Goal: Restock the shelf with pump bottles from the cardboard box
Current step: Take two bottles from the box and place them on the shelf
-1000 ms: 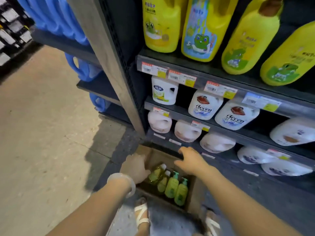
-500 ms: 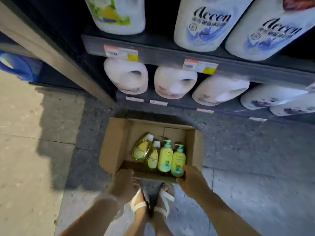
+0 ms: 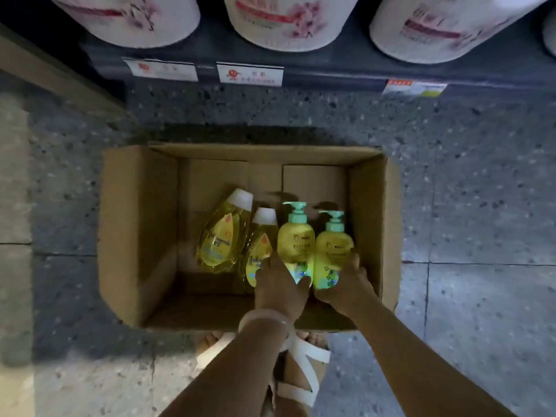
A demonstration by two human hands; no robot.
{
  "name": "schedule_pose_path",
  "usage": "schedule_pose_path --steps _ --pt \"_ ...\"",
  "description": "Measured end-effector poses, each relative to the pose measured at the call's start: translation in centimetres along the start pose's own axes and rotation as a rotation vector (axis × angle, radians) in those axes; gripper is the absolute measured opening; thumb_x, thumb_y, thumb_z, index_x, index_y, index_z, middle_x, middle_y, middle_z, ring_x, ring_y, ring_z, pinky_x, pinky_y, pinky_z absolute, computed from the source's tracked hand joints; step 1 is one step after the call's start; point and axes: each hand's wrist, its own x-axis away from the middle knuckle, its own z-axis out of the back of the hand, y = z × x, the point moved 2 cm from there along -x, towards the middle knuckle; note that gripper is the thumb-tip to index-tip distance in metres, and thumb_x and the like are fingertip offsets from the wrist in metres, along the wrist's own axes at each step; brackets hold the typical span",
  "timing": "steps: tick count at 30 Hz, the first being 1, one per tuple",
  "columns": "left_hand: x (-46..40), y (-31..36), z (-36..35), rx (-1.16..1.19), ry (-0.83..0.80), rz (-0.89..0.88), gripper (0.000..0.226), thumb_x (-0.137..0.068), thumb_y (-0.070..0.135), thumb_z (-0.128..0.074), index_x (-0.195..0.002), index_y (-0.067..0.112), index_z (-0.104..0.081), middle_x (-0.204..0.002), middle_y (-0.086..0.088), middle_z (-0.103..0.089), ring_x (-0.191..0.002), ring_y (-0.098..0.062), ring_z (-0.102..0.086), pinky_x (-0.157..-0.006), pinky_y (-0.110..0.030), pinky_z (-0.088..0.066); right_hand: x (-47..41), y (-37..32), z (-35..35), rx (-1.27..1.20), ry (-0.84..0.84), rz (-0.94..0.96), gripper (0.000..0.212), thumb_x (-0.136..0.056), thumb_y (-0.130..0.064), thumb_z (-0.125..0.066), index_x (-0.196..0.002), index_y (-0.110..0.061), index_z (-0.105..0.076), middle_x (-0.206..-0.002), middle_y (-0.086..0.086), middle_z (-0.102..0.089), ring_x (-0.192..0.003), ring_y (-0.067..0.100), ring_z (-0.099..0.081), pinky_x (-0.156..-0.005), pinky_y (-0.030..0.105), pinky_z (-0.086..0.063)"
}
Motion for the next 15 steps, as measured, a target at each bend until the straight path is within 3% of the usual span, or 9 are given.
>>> schedule_pose_path --steps 5,10,15 --pt "-3.4 1.6 -1.8 0.047 0.133 0.055 0.098 -0.077 0.046 -0.068 -0.146 0.006 -0.012 -0.153 -0.017 -0.019 -0.141 -0.033 -0.019 -0.114 -0.038 -0.019 -3.0 -0.3 -1.1 0.035 0.118 -0.013 0.100 -0.085 -0.047 -0.060 -0.147 -0.001 0.005 -0.150 0.020 -0.017 -0.137 0.035 -0.027 -0.112 0.040 -0.025" --pt "-6.0 1.2 -1.4 0.065 0.240 0.138 0.087 -0.067 0.044 -0.077 -0.129 0.003 -0.034 -0.136 -0.017 -0.038 -0.127 -0.034 -0.037 -0.106 -0.038 -0.030 -4.3 -0.9 -2.1 0.187 0.166 -0.053 0.107 -0.076 -0.053 -0.068 -0.142 0.002 -0.004 -0.145 0.019 -0.019 -0.131 0.031 -0.032 -0.109 0.035 -0.030" --pt "-4.8 0.0 -0.9 0.149 0.282 -0.012 0.075 -0.069 0.030 -0.078 -0.126 0.004 -0.036 -0.126 -0.015 -0.052 -0.119 -0.031 -0.050 -0.100 -0.037 -0.039 -5.5 -1.1 -2.9 -0.152 0.113 -0.059 0.120 -0.068 -0.041 -0.080 -0.144 -0.002 0.004 -0.149 0.018 -0.009 -0.139 0.036 -0.020 -0.112 0.041 -0.025"
